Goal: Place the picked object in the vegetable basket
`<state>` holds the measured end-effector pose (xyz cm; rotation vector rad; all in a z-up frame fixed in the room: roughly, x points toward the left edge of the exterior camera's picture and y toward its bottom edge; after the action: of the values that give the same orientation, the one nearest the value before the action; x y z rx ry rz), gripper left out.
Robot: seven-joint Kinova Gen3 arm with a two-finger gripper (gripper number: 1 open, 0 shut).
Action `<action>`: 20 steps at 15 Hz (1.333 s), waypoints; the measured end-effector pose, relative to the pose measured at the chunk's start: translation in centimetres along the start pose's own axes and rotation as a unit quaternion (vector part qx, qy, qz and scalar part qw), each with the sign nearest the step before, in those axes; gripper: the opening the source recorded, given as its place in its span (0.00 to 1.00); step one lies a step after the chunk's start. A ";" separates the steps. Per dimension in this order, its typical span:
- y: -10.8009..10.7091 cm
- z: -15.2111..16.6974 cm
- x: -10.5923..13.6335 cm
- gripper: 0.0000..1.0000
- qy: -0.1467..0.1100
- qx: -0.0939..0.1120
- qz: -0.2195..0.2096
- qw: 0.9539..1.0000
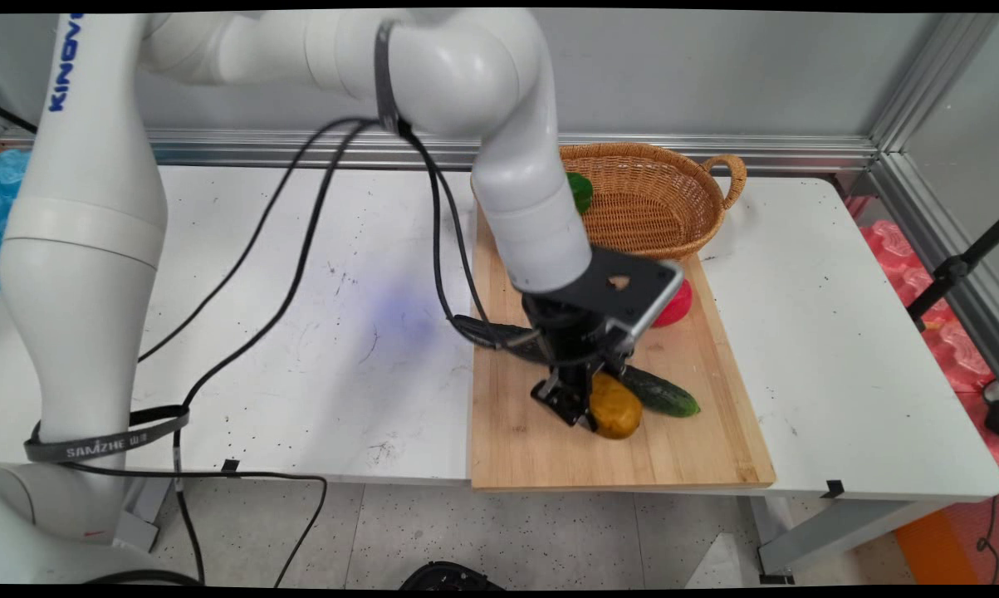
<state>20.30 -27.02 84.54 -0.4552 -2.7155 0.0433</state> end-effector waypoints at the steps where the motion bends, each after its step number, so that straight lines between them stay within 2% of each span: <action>1: -0.2 -1.1 0.2 0.00 0.004 0.001 -0.001 1.000; 3: -0.7 -2.6 0.3 0.00 0.009 0.006 -0.009 1.000; 6: -1.9 -5.5 0.0 0.00 0.019 0.028 -0.046 0.998; 8: -2.8 -6.8 -0.6 0.00 0.023 0.047 -0.072 0.996; 11: -4.5 -8.7 -2.0 0.00 0.026 0.081 -0.123 0.989; 13: -5.8 -9.8 -3.1 0.00 0.029 0.106 -0.162 0.981; 16: -7.6 -11.0 -4.7 0.00 0.034 0.139 -0.215 0.966; 17: -8.3 -11.4 -5.2 0.00 0.036 0.150 -0.232 0.960; 20: -10.7 -12.1 -7.1 0.00 0.041 0.187 -0.289 0.938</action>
<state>27.81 -39.88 94.14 0.4428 -2.5620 0.3613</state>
